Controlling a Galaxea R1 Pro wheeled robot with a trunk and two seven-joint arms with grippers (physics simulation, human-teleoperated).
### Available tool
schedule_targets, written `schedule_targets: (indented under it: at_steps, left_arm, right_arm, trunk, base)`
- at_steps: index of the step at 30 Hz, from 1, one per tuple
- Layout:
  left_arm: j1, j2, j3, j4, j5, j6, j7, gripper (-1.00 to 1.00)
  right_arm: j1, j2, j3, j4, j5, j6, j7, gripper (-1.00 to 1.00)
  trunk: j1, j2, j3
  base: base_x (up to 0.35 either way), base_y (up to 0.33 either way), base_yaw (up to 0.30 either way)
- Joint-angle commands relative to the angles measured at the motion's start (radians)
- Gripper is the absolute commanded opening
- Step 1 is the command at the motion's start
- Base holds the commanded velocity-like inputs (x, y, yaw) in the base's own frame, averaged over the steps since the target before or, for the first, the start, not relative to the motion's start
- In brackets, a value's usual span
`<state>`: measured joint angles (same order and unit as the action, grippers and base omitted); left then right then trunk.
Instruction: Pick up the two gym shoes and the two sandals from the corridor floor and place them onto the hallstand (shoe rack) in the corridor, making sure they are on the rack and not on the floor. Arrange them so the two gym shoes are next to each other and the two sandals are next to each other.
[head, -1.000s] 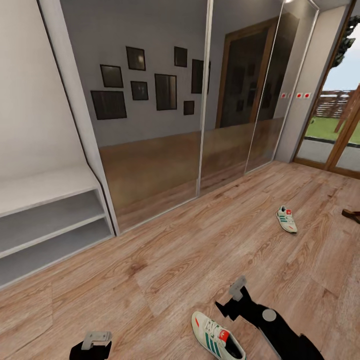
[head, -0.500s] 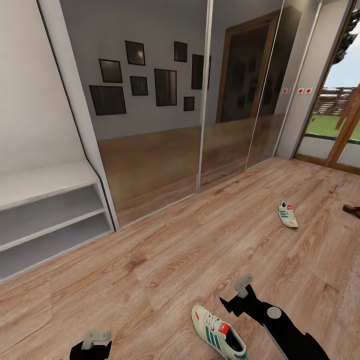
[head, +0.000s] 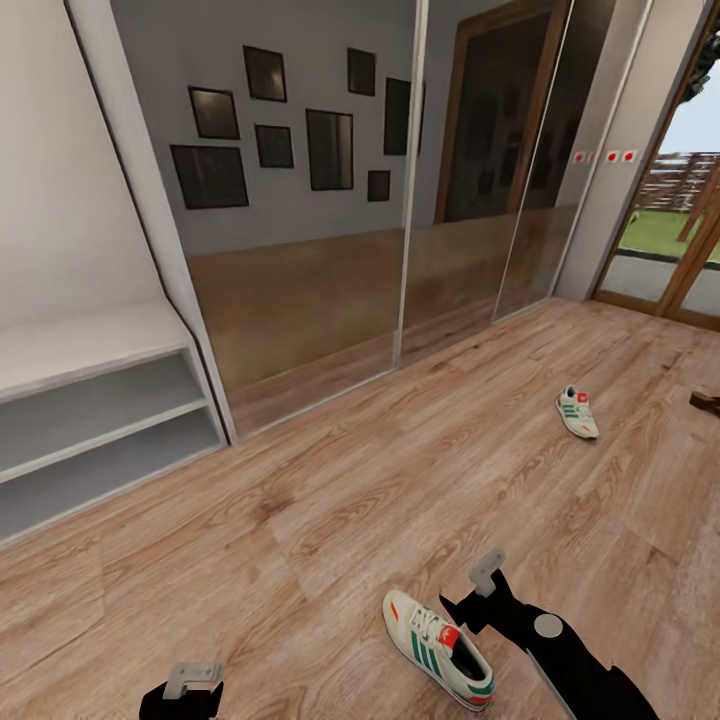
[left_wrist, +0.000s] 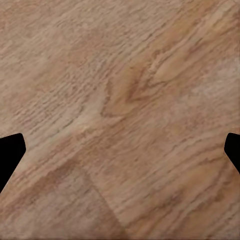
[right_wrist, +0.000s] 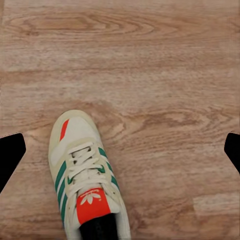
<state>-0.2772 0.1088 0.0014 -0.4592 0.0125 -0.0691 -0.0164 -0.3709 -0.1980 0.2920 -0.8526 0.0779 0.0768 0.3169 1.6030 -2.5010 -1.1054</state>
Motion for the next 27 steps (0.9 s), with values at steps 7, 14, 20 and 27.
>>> schedule_targets:
  at_steps: [7,14,20,27]
  left_arm:
    - [-0.002,0.000,0.000,-0.022,0.005,-0.058,-0.003,1.00]
    - [-0.020,-0.003,0.000,-0.119,-0.003,-0.100,-0.020,1.00]
    - [-0.052,-0.011,0.000,-0.153,-0.040,-0.110,-0.024,1.00]
    - [-0.159,-0.016,0.001,-0.172,-0.055,-0.107,-0.028,1.00]
  right_arm:
    - [0.000,-0.001,0.002,0.013,0.008,0.004,0.001,1.00]
    - [0.000,0.001,0.002,0.050,0.008,0.001,0.001,1.00]
    - [0.000,0.003,0.002,0.053,0.008,0.000,0.001,1.00]
    - [0.000,0.003,0.001,0.054,0.008,0.000,0.001,1.00]
  trunk:
    - [0.002,-0.002,-0.035]
    - [0.002,-0.002,-0.043]
    - [0.002,-0.002,-0.044]
    - [0.002,-0.002,-0.044]
  base:
    - [0.000,0.000,0.000]
    - [0.000,0.000,0.000]
    - [0.000,0.000,0.000]
    - [0.000,0.000,0.000]
